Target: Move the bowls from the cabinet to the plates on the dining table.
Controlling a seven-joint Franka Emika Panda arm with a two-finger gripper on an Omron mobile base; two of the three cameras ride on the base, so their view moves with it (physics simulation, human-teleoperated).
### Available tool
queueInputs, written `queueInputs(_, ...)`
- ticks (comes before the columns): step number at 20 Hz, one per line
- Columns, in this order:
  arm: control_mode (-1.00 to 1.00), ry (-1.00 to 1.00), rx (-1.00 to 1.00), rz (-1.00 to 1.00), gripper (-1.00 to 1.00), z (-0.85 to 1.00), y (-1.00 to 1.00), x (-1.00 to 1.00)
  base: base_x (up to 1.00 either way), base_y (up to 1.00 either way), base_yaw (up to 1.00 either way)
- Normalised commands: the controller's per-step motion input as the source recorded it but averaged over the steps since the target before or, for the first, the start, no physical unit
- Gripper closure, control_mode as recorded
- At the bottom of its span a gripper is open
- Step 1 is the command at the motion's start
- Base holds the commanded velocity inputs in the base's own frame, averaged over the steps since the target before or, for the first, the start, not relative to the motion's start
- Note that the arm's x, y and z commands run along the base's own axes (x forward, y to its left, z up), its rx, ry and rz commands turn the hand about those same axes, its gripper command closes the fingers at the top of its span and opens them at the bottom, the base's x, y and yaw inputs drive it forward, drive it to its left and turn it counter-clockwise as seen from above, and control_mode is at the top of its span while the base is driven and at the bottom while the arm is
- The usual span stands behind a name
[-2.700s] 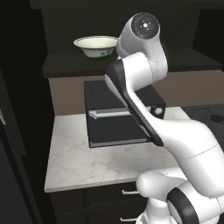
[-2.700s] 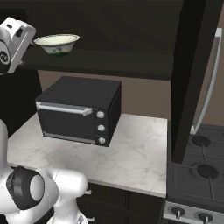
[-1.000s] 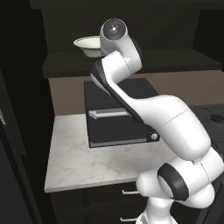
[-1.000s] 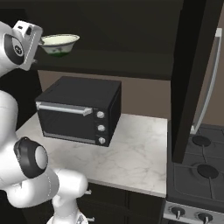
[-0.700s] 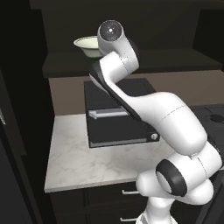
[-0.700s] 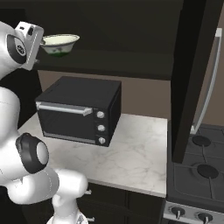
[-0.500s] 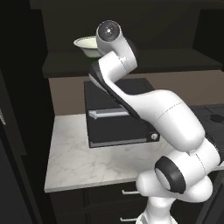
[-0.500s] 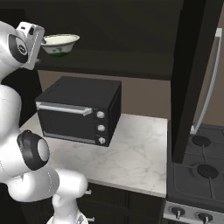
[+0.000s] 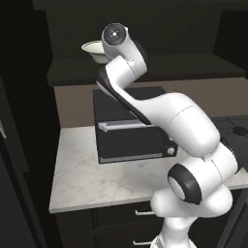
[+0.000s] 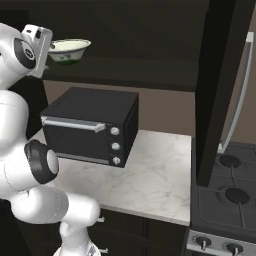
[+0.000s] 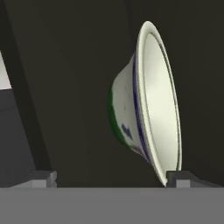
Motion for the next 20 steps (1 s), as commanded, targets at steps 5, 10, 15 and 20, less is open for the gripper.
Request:
queueInputs(5,-1.0,0.01,-0.04,0.0,-1.0,0.0,0.06,0.27,0.0,0.0,0.0)
queueInputs(10,-1.0,0.03,-0.03,0.0,-1.0,-0.02,0.07,0.27,0.0,0.0,0.0)
queueInputs(15,-1.0,0.03,-0.02,0.0,-1.0,-0.02,0.03,0.27,0.0,0.0,0.0)
queueInputs(20,-1.0,0.03,-0.01,0.0,-1.0,-0.01,0.03,0.25,0.0,0.0,0.0)
